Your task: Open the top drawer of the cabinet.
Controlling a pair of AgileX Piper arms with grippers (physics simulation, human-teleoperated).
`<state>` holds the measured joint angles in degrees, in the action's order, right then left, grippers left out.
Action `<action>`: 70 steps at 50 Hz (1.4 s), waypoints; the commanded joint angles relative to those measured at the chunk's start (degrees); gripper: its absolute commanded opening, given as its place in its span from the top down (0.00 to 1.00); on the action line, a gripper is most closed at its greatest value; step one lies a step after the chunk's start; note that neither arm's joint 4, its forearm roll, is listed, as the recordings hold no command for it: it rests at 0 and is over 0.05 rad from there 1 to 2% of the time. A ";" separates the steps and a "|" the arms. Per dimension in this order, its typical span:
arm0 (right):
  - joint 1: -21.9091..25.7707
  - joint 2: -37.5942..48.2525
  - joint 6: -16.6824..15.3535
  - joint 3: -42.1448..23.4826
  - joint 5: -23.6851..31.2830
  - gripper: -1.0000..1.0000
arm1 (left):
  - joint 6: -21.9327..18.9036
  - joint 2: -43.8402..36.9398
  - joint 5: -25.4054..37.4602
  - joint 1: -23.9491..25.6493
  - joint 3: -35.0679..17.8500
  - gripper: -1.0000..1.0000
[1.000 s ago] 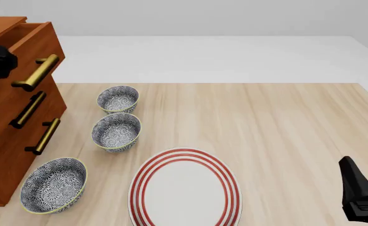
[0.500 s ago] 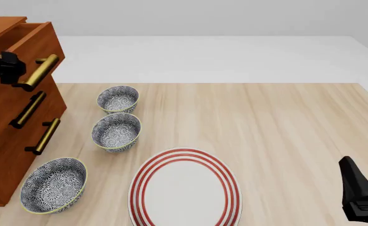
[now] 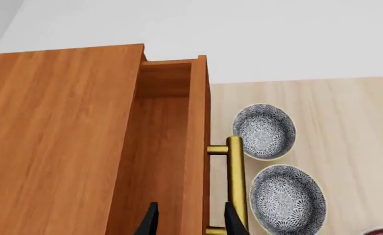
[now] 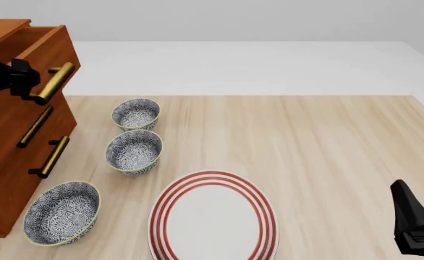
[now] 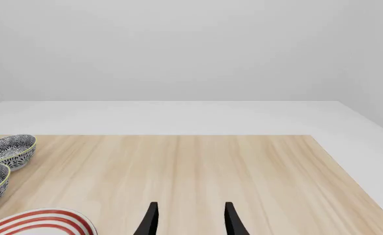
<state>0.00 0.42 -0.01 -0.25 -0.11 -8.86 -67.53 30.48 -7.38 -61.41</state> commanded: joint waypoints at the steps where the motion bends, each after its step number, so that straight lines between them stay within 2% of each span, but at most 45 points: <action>1: 0.00 -0.01 0.00 0.00 0.00 0.00 | 1.43 -2.41 1.45 2.39 2.35 0.00; 13: -0.01 0.00 0.01 0.00 0.00 0.00 | 1.01 -3.33 1.93 3.71 1.91 0.00; 39: -0.01 -0.01 0.00 0.00 0.00 0.00 | -1.87 -5.15 4.65 6.93 -2.69 0.00; 70: 0.00 0.00 0.00 0.00 0.00 0.00 | 0.94 -4.68 5.91 12.22 -3.27 0.00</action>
<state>0.00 0.42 -0.01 -0.25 -0.11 -8.62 -71.23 35.73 3.36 -66.24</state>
